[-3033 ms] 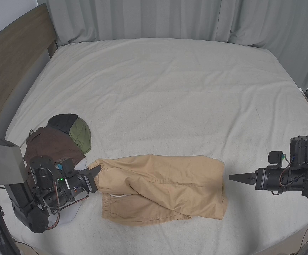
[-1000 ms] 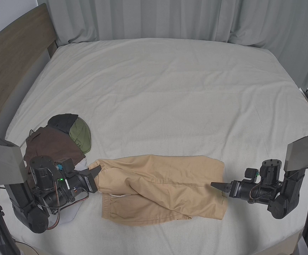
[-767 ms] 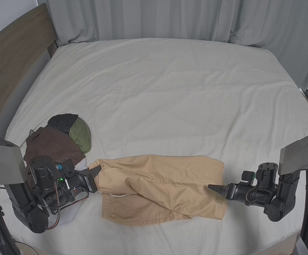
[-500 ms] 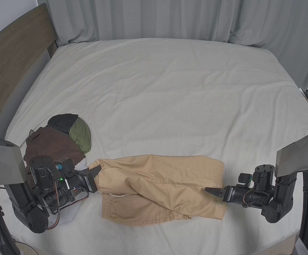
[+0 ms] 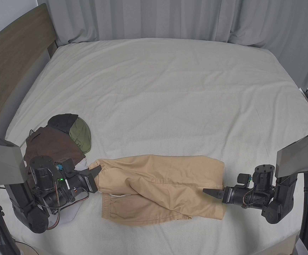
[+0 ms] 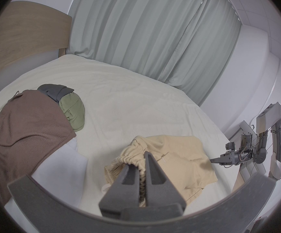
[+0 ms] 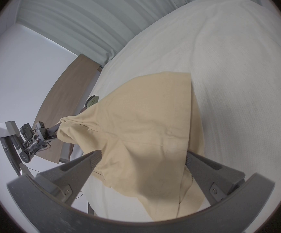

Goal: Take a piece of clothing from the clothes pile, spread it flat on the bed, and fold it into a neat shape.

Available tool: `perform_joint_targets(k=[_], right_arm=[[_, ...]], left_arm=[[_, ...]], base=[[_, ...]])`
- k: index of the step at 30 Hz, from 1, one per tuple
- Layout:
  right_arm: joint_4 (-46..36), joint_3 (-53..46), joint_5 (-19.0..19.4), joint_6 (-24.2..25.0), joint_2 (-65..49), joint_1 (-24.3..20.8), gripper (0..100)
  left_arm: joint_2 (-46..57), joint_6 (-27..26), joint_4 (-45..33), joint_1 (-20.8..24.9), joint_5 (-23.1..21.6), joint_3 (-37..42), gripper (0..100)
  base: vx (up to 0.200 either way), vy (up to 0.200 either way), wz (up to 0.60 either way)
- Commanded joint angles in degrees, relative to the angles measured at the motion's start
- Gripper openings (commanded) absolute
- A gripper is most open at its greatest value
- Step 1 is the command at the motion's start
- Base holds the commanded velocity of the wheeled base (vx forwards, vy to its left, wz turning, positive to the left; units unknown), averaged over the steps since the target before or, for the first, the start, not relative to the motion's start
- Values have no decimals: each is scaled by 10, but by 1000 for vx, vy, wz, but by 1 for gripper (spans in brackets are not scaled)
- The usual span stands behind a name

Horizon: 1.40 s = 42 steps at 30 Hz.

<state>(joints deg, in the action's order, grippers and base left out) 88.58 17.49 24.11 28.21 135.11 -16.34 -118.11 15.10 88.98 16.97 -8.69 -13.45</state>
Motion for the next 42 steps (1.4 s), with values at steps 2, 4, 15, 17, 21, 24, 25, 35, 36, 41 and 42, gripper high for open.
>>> perform_joint_targets(k=[2,4,15,17,21,24,25,35,36,41,42], right_arm=[[0,-20,18,0,-38,-2,100],[0,-27,24,0,-52,-2,100],[0,-53,73,-3,-92,10,100],[0,-55,78,-3,-97,11,100],[0,-53,78,-4,-99,11,100],[0,-49,77,-4,-96,10,100],[0,-48,77,-4,-94,10,100],[1,-10,72,-5,-40,11,100],[1,-9,72,-5,-38,11,100],[0,-11,71,-5,-42,12,100],[0,-11,71,-5,-42,12,0]], left_arm=[[-1,0,1,-1,0,0,0],[-2,0,1,0,0,0,0],[-2,0,1,0,0,0,0],[-2,0,1,-1,0,0,0],[-2,0,1,0,0,0,0],[-1,0,1,0,0,0,0],[-1,0,1,-1,0,0,0],[-2,0,1,1,0,0,0],[-2,0,1,1,0,0,0],[-5,0,1,1,0,-1,0],[-5,0,1,1,0,-1,0]], base=[[0,0,0],[0,0,0],[0,0,0],[0,0,0],[0,0,0],[0,0,0],[0,0,0],[0,0,0],[0,0,0],[0,0,0],[0,0,0]])
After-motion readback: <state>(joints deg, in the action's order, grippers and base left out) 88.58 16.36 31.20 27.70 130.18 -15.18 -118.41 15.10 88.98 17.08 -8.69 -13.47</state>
